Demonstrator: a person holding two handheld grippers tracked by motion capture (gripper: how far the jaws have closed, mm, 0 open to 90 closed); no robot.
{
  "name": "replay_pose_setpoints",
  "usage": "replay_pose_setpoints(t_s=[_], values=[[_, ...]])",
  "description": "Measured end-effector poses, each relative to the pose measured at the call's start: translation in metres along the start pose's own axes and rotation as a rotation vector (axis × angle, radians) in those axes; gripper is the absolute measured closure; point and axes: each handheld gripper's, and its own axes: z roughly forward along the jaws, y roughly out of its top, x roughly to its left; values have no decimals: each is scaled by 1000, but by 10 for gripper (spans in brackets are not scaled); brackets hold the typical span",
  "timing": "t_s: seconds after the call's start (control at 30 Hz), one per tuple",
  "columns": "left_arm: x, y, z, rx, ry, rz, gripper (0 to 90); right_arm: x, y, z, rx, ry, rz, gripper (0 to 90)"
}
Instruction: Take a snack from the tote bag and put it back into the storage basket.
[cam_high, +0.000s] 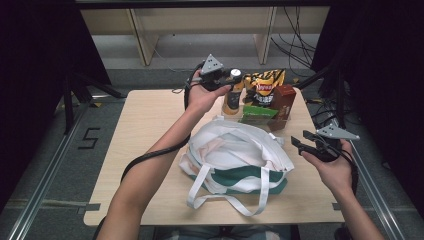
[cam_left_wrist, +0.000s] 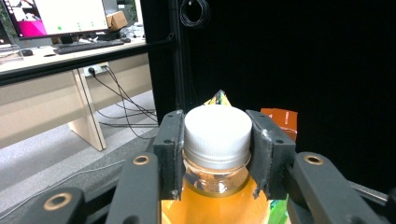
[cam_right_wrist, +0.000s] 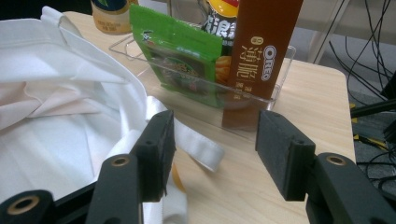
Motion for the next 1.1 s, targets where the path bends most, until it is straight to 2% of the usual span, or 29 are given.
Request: replay_pose_setpoints(t_s=[0.03,0.13,0.17,0.37,0.47,0.8,1.03,1.1], values=[[1,-1,1,5,0,1,591,1,0,-1,9,1,18,479],[2,-3,2,10,2,-5,591,2,0,0,-7,-14,20,479],[2,-4,3,11,2,-7,591,1,0,0,-12,-15,4,479],[2,-7,6,18,6,-10,592,1,0,0,-11,-15,10,479],[3,-8,7,23,10,-3,591,0,0,0,-11,-16,-7,479],[7,-13,12,35,14,0,591,1,0,0,-5,-12,19,478],[9,-16,14,36,15,-7,591,1,0,0,-8,-11,12,479],[10,-16,15,34,18,5,591,1,0,0,-7,-11,8,478]])
